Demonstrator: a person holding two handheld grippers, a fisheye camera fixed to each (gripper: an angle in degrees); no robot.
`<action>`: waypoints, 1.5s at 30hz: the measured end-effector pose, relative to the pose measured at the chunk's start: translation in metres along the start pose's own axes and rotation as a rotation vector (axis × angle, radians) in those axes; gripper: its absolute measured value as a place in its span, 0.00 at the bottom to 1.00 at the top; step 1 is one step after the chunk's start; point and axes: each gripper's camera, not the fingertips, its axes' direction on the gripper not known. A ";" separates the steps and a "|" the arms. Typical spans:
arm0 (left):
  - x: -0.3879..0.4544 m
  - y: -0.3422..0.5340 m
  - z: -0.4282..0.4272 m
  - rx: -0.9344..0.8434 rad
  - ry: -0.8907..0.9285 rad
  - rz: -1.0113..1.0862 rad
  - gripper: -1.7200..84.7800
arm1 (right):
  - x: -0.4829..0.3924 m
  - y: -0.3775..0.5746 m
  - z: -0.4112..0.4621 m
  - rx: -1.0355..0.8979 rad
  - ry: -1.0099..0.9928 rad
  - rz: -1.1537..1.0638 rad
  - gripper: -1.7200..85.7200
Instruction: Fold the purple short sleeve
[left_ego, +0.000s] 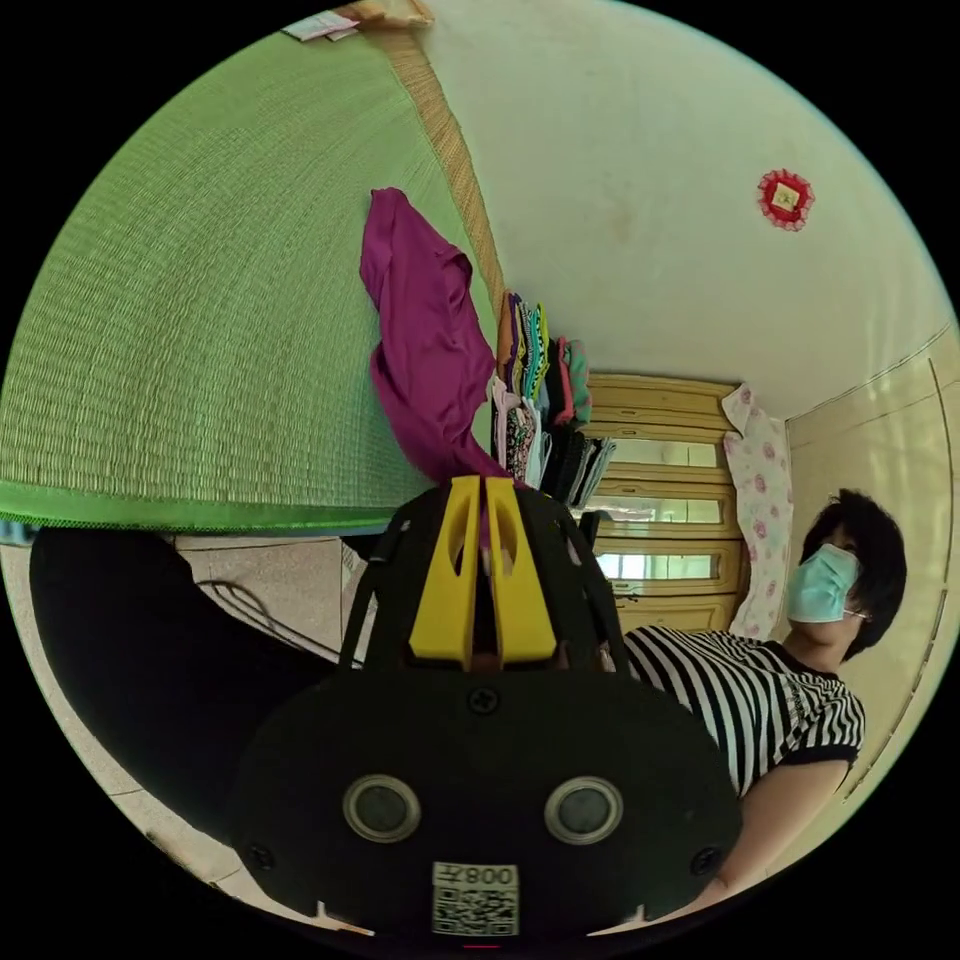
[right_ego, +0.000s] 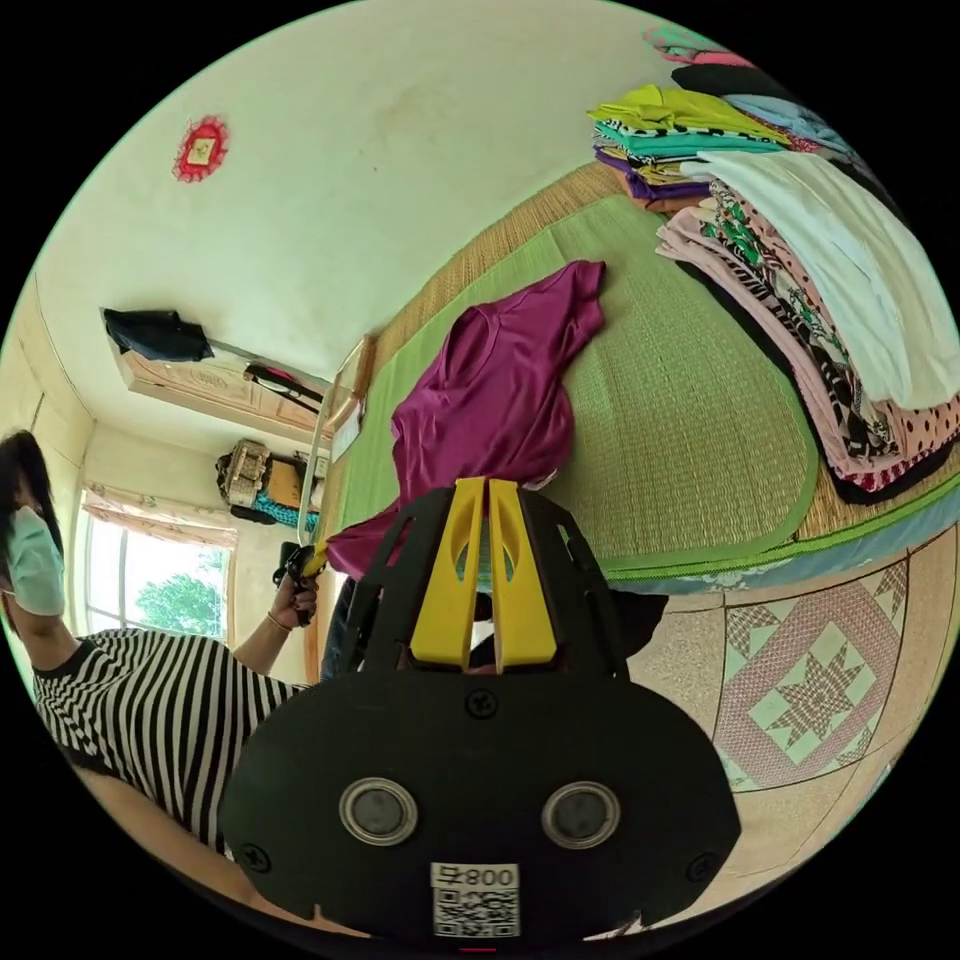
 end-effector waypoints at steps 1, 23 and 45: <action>0.001 -0.015 0.000 0.017 0.038 0.002 0.03 | 0.003 -0.016 -0.008 0.035 -0.025 0.004 0.02; 0.419 -0.144 -0.151 0.230 -0.111 0.758 0.03 | -0.219 -0.214 -0.210 0.350 -0.124 -0.537 0.02; 0.041 0.048 -0.184 -0.023 -0.310 -0.096 0.03 | 0.058 -0.001 0.014 -0.298 -0.043 0.129 0.02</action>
